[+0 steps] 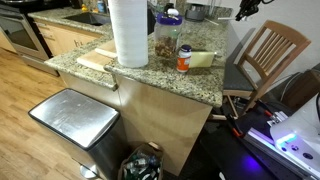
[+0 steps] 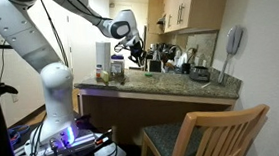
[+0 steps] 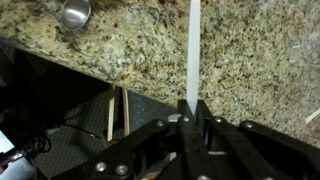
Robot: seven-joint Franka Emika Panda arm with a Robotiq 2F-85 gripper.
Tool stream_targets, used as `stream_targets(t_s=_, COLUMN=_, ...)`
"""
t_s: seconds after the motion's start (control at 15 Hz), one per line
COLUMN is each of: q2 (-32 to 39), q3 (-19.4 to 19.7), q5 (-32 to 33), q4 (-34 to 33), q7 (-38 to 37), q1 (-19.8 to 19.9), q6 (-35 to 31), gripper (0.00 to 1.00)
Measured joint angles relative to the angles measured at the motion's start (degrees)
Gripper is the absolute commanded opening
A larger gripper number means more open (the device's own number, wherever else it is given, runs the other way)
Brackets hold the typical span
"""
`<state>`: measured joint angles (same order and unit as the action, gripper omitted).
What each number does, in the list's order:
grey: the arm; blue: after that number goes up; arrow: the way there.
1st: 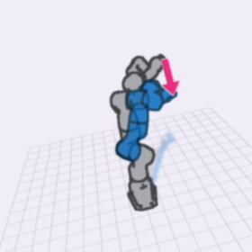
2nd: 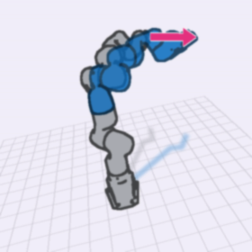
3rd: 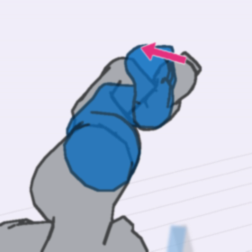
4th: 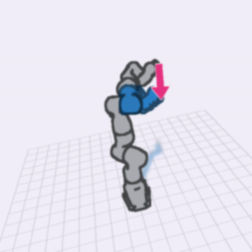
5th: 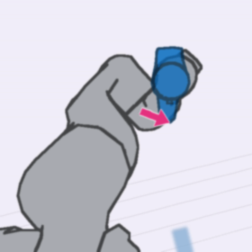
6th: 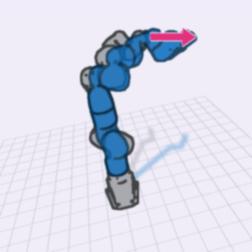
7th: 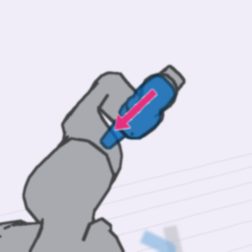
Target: Move the white spoon to the right, move the silver spoon to the right
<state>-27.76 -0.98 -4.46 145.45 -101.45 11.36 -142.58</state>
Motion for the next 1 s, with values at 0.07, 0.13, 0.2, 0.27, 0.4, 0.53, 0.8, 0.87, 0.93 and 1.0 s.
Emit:
stream_targets(t_s=0.07, q2=3.5, q3=0.5, q5=-0.6, q4=-2.2, q7=-0.9, q1=0.5, q6=-0.6, gripper=0.03)
stream_targets(t_s=0.13, q2=7.1, q3=1.2, q5=-1.4, q4=-5.0, q7=-2.0, q1=0.8, q6=-1.1, gripper=0.03)
stream_targets(t_s=0.2, q2=10.6, q3=1.9, q5=-2.5, q4=-8.1, q7=-2.9, q1=0.9, q6=-1.3, gripper=0.03)
stream_targets(t_s=0.27, q2=14.1, q3=2.5, q5=-3.5, q4=-11.3, q7=-3.7, q1=0.9, q6=-1.4, gripper=0.03)
stream_targets(t_s=0.4, q2=21.1, q3=3.3, q5=-5.2, q4=-18.3, q7=-6.0, q1=0.8, q6=-1.4, gripper=0.10)
stream_targets(t_s=0.53, q2=26.9, q3=3.8, q5=-5.5, q4=-24.1, q7=-8.2, q1=0.6, q6=-1.1, gripper=0.10)
stream_targets(t_s=0.8, q2=30.2, q3=4.5, q5=-5.1, q4=-27.0, q7=-8.9, q1=-0.1, q6=-1.1, gripper=0.03)
stream_targets(t_s=0.87, q2=30.5, q3=4.8, q5=-4.7, q4=-26.8, q7=-9.8, q1=-0.6, q6=-1.4, gripper=0.03)
stream_targets(t_s=0.93, q2=31.1, q3=5.0, q5=-4.2, q4=-26.8, q7=-11.7, q1=-1.2, q6=-2.2, gripper=0.03)
stream_targets(t_s=1.0, q2=32.3, q3=5.0, q5=-3.7, q4=-26.9, q7=-14.4, q1=-1.8, q6=-3.8, gripper=0.03)
